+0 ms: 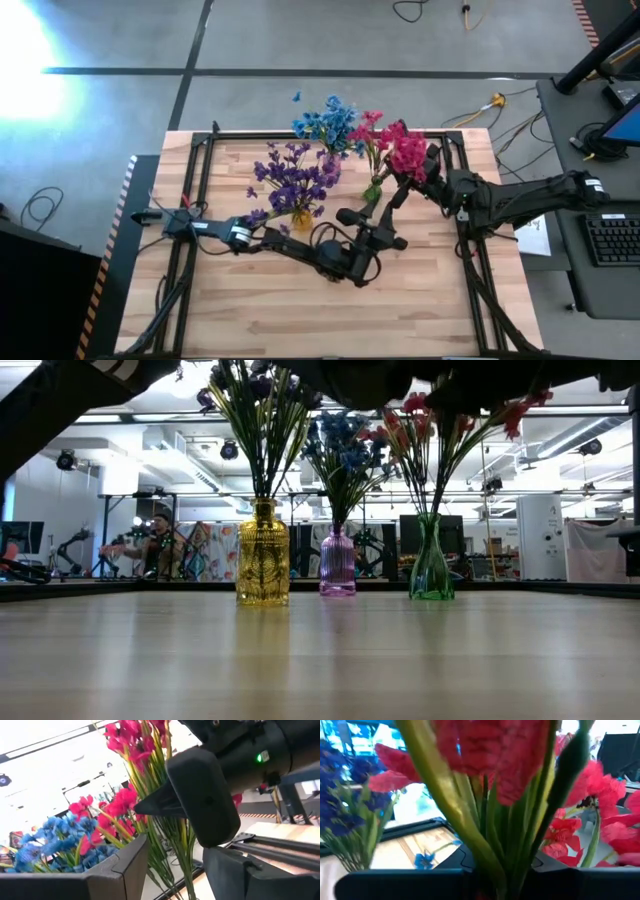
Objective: Sort flowers into vase by color
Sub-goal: Put the pink flowers into the green vase
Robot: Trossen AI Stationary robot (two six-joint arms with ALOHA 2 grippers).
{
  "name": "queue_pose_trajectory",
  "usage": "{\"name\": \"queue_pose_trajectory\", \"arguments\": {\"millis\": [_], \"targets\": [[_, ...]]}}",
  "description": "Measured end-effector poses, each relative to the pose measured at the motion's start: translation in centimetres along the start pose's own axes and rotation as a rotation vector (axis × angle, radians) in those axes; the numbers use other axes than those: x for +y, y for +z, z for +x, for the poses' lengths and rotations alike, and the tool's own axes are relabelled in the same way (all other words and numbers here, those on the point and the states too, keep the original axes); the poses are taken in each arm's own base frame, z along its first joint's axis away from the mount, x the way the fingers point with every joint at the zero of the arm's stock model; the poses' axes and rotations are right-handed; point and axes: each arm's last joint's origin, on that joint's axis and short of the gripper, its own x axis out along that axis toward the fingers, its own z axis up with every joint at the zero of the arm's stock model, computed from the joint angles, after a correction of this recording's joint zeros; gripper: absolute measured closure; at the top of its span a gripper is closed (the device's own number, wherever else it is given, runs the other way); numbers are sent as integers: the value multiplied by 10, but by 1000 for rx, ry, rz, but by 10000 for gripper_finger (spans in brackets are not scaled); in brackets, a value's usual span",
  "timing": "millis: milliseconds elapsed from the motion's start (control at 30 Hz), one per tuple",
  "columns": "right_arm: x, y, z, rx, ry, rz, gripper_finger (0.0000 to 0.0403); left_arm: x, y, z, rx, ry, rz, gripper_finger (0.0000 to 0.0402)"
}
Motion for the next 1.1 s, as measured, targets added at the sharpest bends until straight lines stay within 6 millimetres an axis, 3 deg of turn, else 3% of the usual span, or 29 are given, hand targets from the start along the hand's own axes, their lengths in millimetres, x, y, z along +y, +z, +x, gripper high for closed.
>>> {"name": "queue_pose_trajectory", "arguments": {"millis": [267,433,600,867,1100], "targets": [[0,-5,0,36,10,-46,375,3,16,-18,-69,-35,-81,230],[2,-13,1,88,20,-91,376,24,44,-23,-74,-32,-158,230],[1,-9,2,66,4,-63,376,23,46,-31,-73,-45,-128,230],[2,-12,2,88,11,-66,376,54,79,-42,-91,-57,-157,235],[2,-14,2,104,13,-77,376,102,127,-58,-116,-111,-147,243]]}}
